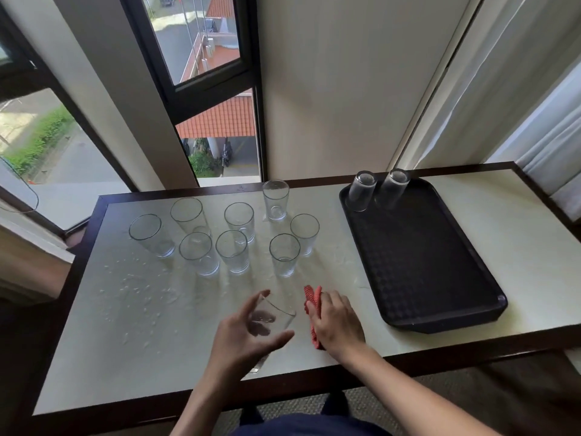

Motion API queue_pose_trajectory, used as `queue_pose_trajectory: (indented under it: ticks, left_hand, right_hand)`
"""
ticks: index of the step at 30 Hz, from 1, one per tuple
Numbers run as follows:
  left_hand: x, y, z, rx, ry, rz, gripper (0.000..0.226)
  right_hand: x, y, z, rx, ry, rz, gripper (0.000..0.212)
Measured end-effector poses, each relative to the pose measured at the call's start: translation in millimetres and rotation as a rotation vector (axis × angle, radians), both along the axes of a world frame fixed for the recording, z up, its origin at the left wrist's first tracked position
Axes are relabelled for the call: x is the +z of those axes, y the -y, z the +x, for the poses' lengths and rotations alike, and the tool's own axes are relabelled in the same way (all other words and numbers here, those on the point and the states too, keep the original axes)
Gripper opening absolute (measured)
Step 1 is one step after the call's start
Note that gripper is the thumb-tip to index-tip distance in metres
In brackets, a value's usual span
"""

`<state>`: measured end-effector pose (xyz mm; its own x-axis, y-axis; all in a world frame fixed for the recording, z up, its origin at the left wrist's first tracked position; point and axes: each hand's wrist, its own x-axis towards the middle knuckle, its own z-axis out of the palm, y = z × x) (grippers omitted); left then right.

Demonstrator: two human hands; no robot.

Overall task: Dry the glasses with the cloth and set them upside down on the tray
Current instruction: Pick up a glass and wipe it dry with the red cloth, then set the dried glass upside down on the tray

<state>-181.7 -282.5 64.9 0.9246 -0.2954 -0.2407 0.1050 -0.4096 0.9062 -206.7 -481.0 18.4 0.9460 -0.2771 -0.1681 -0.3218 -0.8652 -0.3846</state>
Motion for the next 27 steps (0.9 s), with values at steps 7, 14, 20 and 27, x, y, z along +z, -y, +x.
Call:
queue_pose_trajectory:
  ticks: [7, 14, 20, 27]
  left_hand:
    - [-14, -32, -4, 0.12, -0.093, -0.04, 0.081]
    - [-9, -30, -2, 0.082, -0.187, -0.228, 0.078]
    - [-9, 15, -5, -0.002, -0.27, -0.33, 0.085]
    - [-7, 106, -4, -0.057, -0.318, -0.328, 0.086]
  right_hand:
    - [-30, -20, -9, 0.158, -0.231, -0.202, 0.067]
    - [-10, -27, -19, 0.084, -0.055, -0.019, 0.069]
    - [16, -9, -33, -0.652, 0.111, 0.99, 0.015]
    - [13, 62, -46, -0.667, -0.282, 1.713, 0.051]
